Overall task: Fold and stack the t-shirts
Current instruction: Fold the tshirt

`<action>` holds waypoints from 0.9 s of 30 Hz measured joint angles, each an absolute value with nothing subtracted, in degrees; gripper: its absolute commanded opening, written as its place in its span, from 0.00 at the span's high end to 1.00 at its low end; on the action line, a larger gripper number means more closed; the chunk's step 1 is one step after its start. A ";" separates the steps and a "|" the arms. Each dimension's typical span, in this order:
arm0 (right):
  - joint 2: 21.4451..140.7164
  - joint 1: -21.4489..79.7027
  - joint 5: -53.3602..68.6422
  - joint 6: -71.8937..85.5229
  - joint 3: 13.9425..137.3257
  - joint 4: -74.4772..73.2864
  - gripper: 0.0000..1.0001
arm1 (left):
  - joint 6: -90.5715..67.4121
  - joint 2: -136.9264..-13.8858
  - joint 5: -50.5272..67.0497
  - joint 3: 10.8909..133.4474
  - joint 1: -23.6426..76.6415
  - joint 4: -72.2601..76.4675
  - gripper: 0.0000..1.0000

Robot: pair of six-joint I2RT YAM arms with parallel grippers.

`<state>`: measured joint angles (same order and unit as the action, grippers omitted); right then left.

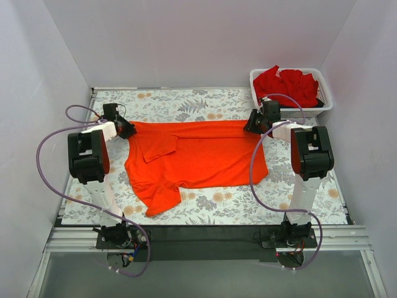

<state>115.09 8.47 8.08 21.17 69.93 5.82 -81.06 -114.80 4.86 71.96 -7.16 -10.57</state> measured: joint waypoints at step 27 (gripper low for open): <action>85.49 19.35 4.43 17.85 54.81 -7.84 0.28 | -77.52 -74.08 -4.08 54.08 -7.73 -20.93 0.35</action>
